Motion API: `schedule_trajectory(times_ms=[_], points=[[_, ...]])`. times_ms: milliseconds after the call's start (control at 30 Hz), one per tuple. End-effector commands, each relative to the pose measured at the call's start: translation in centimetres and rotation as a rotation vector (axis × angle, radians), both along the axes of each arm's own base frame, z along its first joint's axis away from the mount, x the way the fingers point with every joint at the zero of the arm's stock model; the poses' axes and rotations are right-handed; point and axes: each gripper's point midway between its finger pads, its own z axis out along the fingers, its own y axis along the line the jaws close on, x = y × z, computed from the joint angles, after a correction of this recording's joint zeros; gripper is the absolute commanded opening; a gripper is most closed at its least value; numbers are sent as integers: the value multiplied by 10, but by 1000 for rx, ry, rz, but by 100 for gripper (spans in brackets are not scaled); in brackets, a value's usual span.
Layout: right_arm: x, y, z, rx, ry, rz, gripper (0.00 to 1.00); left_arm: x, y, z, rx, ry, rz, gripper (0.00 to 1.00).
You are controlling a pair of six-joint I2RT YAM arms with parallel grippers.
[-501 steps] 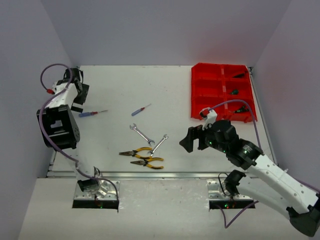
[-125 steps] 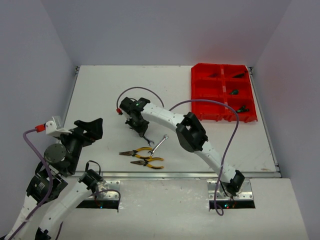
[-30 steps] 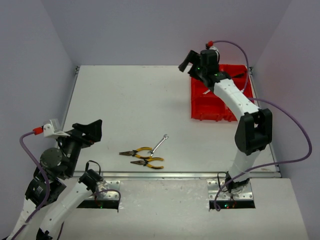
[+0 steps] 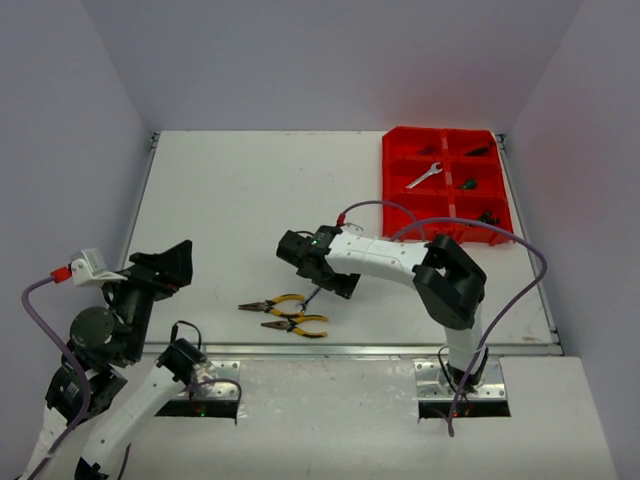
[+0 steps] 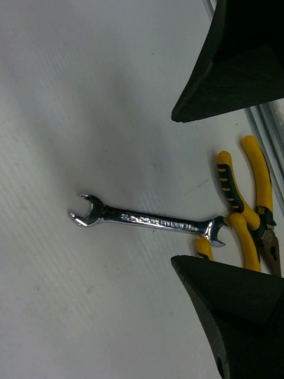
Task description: Sort the tools into containers
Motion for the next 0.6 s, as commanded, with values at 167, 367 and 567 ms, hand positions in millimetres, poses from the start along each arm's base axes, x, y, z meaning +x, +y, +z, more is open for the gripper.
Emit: schedule_trajectory(times_ms=[167, 367, 567], points=[[3, 47, -18, 124, 35, -99, 86, -3, -3, 9, -15, -40, -29, 100], [0, 51, -39, 106, 76, -139, 74, -4, -3, 11, -17, -50, -33, 100], [-6, 34, -51, 85, 100, -240, 65, -5, -4, 12, -17, -55, -42, 100]])
